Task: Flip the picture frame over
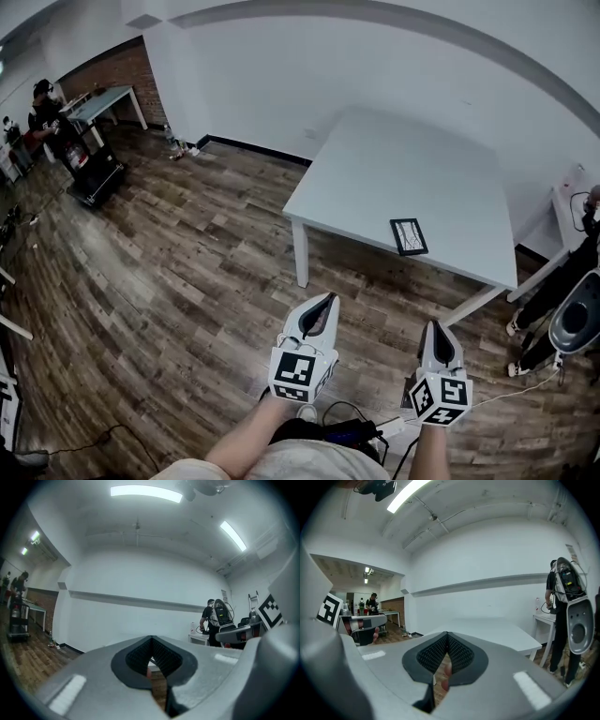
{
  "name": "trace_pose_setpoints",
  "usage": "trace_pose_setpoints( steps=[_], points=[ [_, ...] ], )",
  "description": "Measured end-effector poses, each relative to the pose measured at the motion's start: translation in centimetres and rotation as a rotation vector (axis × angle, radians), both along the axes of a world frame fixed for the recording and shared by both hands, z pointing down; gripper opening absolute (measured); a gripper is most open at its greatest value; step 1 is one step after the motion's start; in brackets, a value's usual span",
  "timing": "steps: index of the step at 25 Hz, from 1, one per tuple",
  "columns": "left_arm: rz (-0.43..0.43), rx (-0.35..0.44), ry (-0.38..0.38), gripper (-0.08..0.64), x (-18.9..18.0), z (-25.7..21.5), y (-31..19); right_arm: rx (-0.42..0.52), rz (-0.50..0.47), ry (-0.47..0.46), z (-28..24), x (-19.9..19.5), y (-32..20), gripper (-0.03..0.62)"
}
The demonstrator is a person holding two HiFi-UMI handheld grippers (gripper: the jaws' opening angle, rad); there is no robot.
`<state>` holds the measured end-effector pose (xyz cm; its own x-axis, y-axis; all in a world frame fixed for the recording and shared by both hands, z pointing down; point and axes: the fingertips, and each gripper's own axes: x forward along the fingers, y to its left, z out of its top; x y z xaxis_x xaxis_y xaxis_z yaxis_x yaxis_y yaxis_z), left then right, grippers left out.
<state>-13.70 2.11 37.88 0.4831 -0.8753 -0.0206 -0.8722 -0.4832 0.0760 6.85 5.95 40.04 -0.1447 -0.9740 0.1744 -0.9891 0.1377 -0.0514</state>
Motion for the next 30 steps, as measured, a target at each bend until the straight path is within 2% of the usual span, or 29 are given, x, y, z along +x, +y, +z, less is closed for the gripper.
trace_pose_setpoints(
  steps=[9,17,24,30],
  points=[
    [0.025,0.008,-0.01,0.0,-0.9,0.4,-3.9,0.001,0.036,0.013,-0.3,-1.0,-2.9,0.026],
    [0.049,-0.007,-0.041,0.0,1.1,2.0,-7.3,-0.001,0.055,0.005,1.3,0.4,-6.0,0.026],
    [0.057,-0.022,-0.067,0.0,3.8,2.8,-11.8,-0.022,0.065,-0.036,2.8,3.0,-10.5,0.026],
    [0.051,-0.011,-0.09,0.001,7.5,3.3,-17.1,-0.06,0.057,-0.071,4.4,6.3,-16.1,0.026]
  ],
)
